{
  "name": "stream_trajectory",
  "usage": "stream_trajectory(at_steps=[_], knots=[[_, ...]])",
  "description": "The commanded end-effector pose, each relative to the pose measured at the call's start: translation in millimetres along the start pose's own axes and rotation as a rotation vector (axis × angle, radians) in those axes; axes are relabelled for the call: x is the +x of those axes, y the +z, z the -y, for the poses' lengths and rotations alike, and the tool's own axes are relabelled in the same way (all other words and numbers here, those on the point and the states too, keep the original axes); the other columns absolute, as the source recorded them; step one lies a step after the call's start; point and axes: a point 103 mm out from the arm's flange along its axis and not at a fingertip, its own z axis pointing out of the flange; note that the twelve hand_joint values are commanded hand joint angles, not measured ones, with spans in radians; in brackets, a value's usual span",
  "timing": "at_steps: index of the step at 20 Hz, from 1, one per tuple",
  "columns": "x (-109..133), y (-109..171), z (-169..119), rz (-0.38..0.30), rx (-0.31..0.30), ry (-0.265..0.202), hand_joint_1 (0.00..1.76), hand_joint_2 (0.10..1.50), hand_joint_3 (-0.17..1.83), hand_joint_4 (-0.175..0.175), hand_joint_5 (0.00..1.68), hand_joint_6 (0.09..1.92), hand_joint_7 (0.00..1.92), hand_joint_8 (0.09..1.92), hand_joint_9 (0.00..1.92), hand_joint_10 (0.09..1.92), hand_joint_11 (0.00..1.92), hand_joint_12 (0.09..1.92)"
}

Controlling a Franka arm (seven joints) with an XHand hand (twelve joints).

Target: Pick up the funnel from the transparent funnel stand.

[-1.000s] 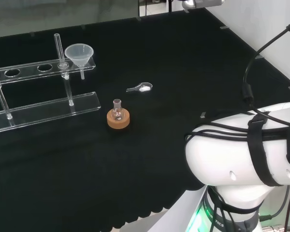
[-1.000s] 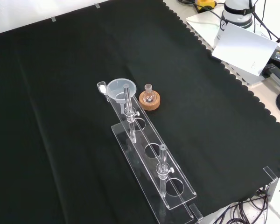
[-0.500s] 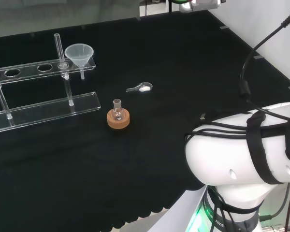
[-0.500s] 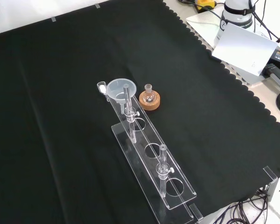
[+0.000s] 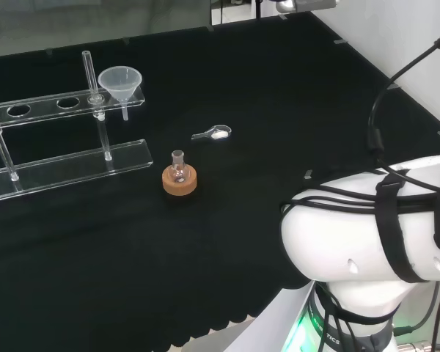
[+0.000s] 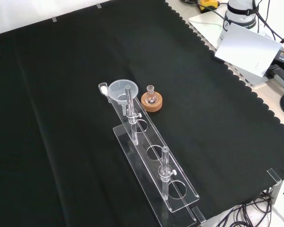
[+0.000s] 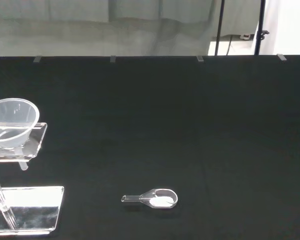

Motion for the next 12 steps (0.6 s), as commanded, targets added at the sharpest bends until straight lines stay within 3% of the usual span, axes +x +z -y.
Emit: stream_trajectory(at_steps=[1,12], knots=[[14.3,17.1,-20.5,-0.005,0.032,0.029,0.0,1.19,0.42,0.014,0.21,0.09,0.0,0.36,0.13,0.63,0.15,1.34],[45.3,48.5,-81.4,0.001,0.101,-0.05,0.0,1.19,0.42,0.013,0.21,0.09,0.0,0.37,0.14,0.63,0.14,1.34]])
